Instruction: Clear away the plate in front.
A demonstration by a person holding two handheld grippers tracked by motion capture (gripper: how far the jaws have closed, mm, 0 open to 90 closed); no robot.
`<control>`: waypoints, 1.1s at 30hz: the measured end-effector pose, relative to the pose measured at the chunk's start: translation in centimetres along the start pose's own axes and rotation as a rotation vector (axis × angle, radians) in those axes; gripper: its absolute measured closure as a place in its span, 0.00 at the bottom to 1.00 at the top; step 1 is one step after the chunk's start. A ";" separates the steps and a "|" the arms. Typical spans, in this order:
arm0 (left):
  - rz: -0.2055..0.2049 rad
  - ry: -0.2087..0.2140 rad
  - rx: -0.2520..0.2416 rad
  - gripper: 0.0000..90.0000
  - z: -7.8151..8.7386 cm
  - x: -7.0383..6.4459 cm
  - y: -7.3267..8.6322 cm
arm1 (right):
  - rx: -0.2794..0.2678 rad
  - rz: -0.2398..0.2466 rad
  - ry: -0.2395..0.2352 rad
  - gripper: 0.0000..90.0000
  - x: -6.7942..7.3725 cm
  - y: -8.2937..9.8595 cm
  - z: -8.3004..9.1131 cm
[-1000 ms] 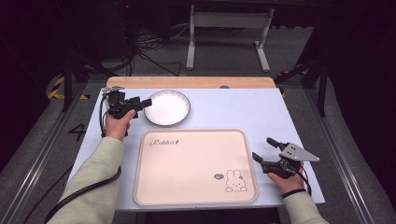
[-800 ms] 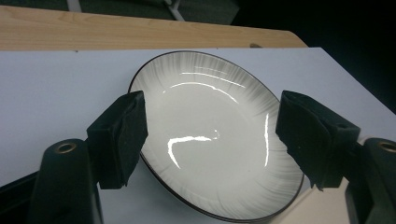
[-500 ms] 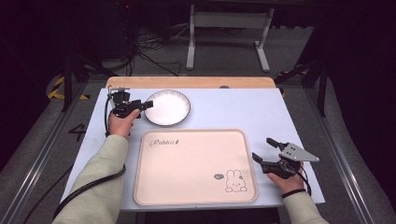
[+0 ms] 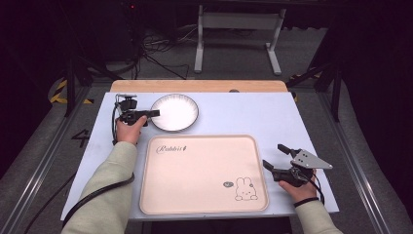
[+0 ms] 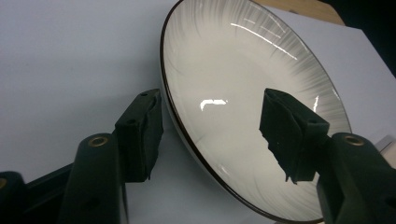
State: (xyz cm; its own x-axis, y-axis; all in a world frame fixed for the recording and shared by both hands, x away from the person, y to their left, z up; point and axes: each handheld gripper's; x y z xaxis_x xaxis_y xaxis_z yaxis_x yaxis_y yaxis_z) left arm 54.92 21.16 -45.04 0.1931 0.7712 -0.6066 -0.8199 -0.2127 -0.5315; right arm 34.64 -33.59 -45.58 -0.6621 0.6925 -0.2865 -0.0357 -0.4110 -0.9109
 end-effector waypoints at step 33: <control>0.220 -0.057 0.071 0.84 -1.3 0.3 0.2 | 0.008 0.006 0.002 0.20 0.0 0.0 0.0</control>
State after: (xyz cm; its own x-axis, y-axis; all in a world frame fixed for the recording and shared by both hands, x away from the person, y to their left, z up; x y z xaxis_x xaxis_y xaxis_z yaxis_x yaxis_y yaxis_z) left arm 55.53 20.56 -46.07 -0.0237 0.7440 -0.6677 -0.8752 -0.3383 -0.3458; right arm 34.64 -33.53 -45.57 -0.6608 0.6910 -0.2929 -0.0376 -0.4203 -0.9066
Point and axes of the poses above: each handheld gripper's, and its own axes: z roughly backward along the jaws, y roughly out of its underside, x roughly to its left, and after that the axes turned 11 degrees about z, right-handed
